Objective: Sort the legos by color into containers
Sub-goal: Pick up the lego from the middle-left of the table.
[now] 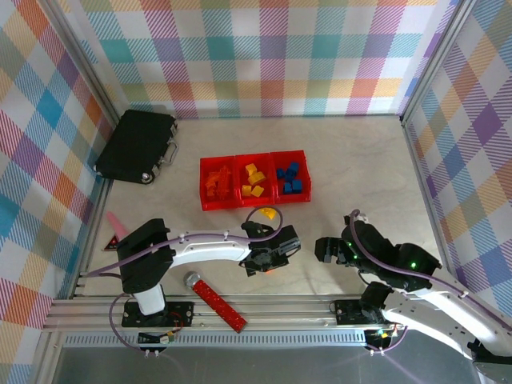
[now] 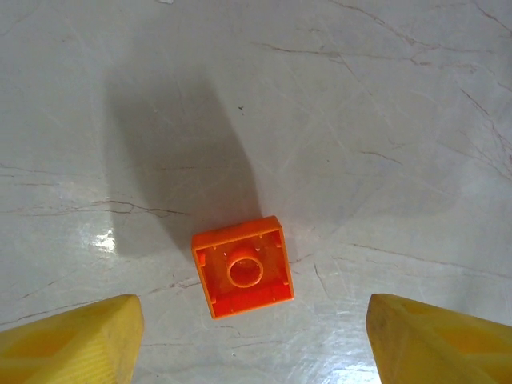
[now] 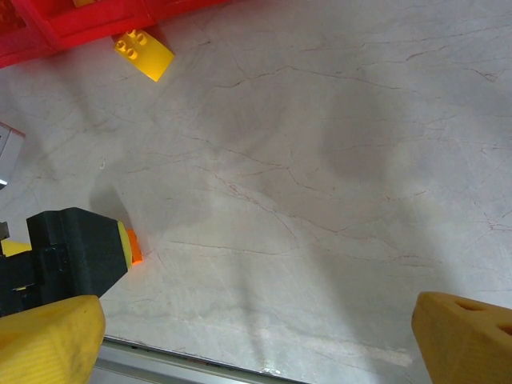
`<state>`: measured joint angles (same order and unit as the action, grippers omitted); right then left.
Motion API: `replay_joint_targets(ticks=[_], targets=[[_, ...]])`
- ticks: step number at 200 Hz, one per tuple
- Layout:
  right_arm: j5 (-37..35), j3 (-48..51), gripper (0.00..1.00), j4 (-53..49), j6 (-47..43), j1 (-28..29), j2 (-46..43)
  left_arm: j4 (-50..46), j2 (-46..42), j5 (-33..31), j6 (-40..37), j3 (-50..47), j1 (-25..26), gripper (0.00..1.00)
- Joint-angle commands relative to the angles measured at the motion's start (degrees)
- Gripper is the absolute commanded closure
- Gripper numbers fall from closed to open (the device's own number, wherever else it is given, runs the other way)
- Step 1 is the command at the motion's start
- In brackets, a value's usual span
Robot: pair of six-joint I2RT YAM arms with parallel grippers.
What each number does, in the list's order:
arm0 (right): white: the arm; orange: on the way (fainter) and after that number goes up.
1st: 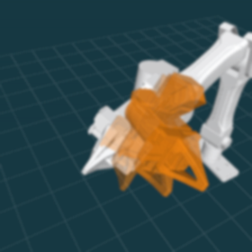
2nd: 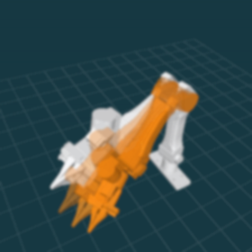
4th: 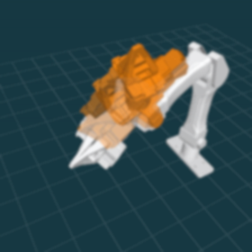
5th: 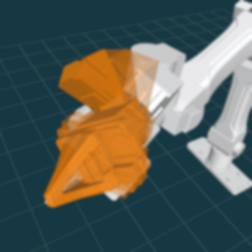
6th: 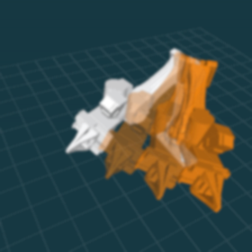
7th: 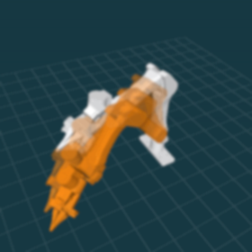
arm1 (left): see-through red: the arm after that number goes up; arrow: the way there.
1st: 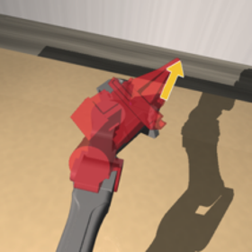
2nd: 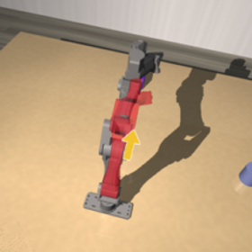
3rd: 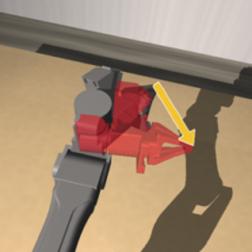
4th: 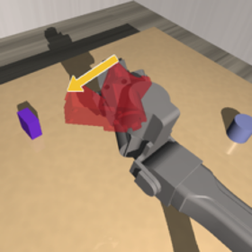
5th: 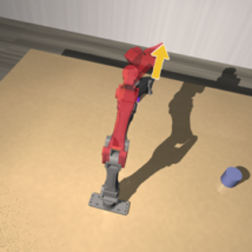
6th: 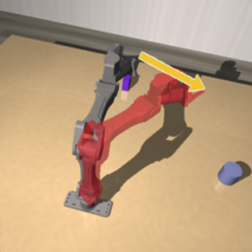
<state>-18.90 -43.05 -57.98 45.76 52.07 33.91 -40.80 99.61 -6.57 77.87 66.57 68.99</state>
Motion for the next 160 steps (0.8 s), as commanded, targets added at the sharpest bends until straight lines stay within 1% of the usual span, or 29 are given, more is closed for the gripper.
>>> replay_joint_targets(ticks=[1,45,160], targets=[[-0.4,0.6,0.01,-0.5,-1.0,-0.3,-0.4,-1.6,0.8,-1.4,2.3,-1.3,0.3,0.27],[0.2,0.5,0.01,-0.3,-1.4,-0.3,-0.2,0.9,2.8,0.2,2.1,-1.4,0.4,0.31],[0.8,0.2,0.01,-0.4,-1.5,-0.3,-0.2,2.0,4.1,0.1,2.4,-2.4,0.6,0.41]])
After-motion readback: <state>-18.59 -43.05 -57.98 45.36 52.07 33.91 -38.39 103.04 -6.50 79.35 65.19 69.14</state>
